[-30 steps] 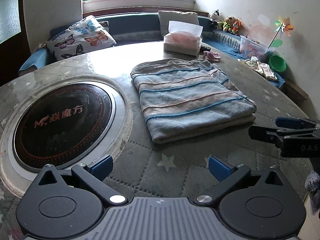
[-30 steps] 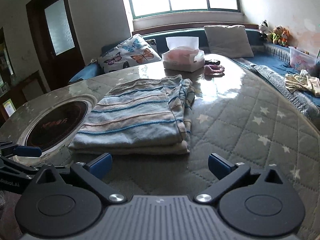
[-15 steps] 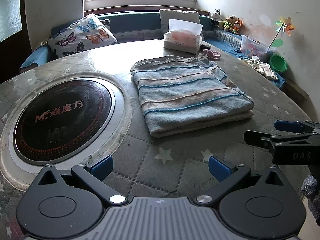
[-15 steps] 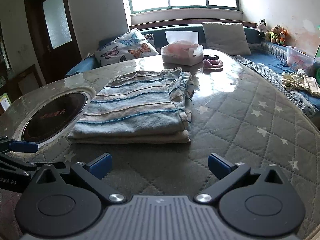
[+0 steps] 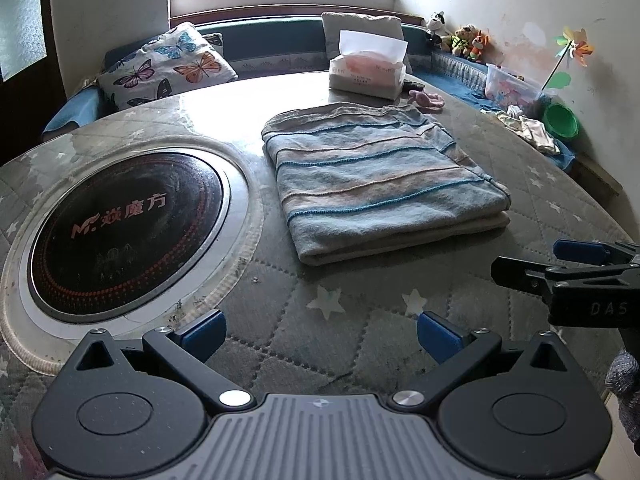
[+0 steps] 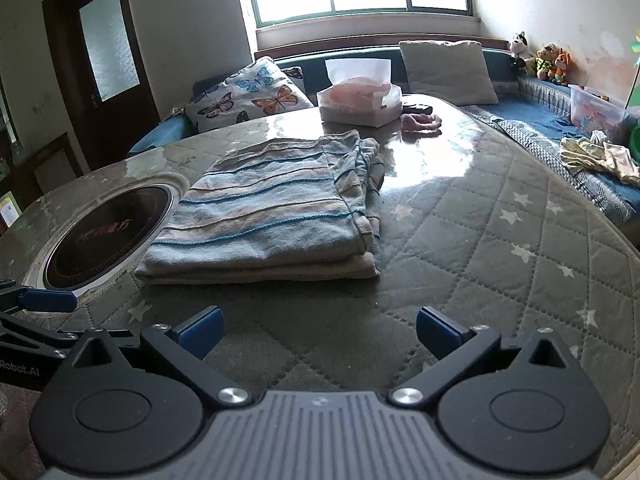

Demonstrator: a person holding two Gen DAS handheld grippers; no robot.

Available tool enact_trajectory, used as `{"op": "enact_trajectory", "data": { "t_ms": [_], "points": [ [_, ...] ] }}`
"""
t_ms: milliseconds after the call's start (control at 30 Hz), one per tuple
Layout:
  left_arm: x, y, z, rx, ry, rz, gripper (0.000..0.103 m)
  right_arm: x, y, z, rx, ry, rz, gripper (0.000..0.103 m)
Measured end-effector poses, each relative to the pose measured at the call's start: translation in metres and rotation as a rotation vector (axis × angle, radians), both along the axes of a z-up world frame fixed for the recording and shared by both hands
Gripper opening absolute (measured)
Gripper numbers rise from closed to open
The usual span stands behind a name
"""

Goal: Fold clothes

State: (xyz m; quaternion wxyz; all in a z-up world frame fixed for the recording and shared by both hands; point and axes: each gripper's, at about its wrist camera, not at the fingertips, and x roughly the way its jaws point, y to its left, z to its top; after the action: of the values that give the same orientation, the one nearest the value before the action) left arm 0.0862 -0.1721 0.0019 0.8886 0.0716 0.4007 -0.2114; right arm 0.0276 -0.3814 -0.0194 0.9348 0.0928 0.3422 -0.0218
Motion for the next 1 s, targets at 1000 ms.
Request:
{"op": "enact_trajectory", "data": {
  "t_ms": [1000],
  "points": [
    [0.0027, -0.0087, -0.0086, 0.028, 0.028, -0.007, 0.103, 0.0026, -0.004, -0.0063, 0.028, 0.012, -0.01, 0.103]
  ]
}}
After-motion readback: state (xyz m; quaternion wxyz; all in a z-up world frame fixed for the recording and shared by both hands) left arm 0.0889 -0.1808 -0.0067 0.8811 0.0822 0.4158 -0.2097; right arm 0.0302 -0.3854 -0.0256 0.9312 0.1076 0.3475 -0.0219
